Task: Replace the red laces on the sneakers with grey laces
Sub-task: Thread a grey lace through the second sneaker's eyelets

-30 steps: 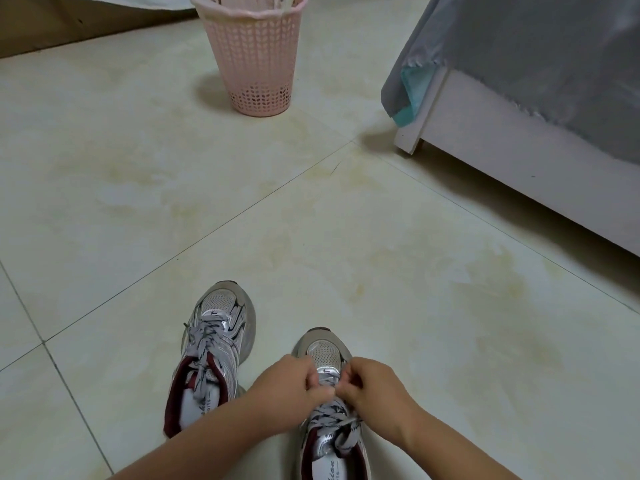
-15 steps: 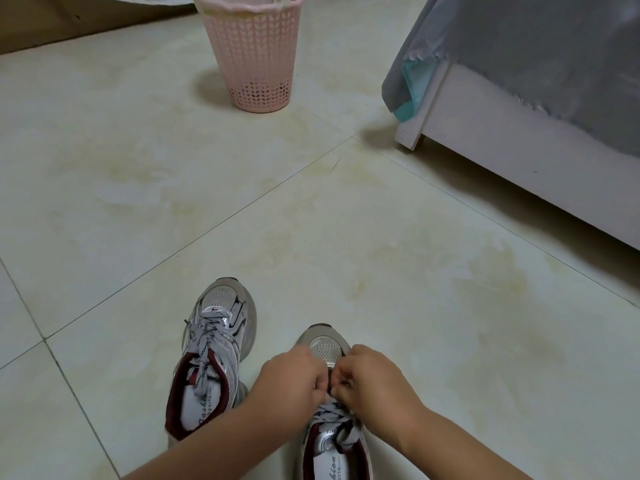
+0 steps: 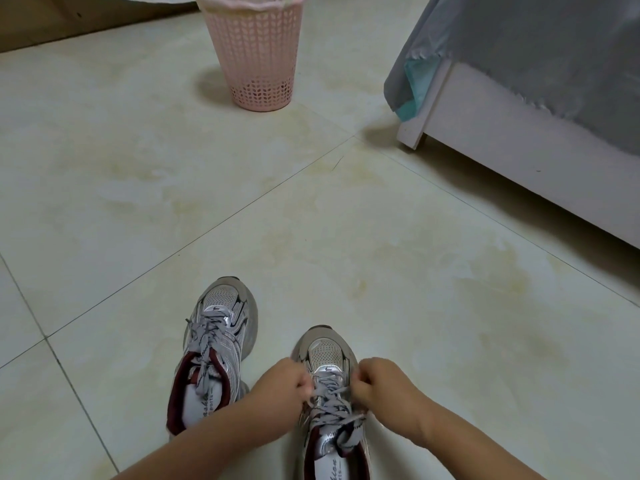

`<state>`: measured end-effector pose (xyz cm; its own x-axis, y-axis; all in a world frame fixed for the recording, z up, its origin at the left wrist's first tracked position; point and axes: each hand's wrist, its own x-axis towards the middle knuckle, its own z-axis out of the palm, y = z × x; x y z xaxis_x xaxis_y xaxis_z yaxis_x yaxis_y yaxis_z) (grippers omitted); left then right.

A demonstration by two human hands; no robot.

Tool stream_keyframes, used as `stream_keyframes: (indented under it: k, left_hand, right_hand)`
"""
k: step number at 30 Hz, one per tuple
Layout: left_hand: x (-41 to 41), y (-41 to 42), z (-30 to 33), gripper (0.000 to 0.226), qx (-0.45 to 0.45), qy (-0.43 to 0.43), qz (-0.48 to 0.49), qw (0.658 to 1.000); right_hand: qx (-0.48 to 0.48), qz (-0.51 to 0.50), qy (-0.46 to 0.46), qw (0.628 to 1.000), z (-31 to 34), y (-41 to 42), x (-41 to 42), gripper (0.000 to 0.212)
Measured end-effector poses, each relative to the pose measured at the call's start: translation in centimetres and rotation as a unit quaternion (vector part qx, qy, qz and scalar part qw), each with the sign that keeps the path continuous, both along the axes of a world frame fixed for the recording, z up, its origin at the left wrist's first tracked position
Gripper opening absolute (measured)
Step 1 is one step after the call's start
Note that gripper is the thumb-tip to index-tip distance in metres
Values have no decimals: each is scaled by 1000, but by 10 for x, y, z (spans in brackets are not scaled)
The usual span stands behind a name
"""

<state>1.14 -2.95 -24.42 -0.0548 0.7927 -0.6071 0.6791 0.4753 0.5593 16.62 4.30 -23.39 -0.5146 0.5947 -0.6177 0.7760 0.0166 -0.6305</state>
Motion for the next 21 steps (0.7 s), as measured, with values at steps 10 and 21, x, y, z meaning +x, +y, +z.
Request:
stream_keyframes:
  k: [10,21]
  left_hand:
    - [3,5,3,29,101,4,-17,995]
    - [-10,-16,-13,38,3,-296,226,928]
  right_hand:
    - [66,-5,-4,998,-3,-8,-7,25]
    - [-100,-183,97,973,-17,-12,11,26]
